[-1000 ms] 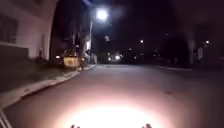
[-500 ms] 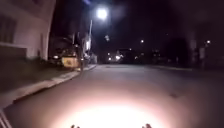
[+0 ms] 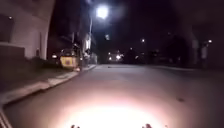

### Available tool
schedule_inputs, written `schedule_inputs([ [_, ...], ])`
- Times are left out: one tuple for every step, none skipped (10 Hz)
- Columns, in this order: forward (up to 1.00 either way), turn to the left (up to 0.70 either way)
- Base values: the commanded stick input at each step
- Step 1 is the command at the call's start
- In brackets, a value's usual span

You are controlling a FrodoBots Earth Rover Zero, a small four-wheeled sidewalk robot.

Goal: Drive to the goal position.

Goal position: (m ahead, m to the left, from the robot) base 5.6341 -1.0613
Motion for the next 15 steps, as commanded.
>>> schedule_inputs([
  [0.50,0.00],
  [0.50,0.00],
  [0.50,0.00],
  [0.50,0.00],
  [0.50,0.00],
  [0.50,0.00],
  [0.50,0.00],
  [0.50,0.00],
  [0.50,0.00],
  [0.50,0.00],
  [0.50,0.00],
  [0.50,0.00],
  [0.50,0.00],
  [0.50,0.00],
  [0.50,0.00],
])
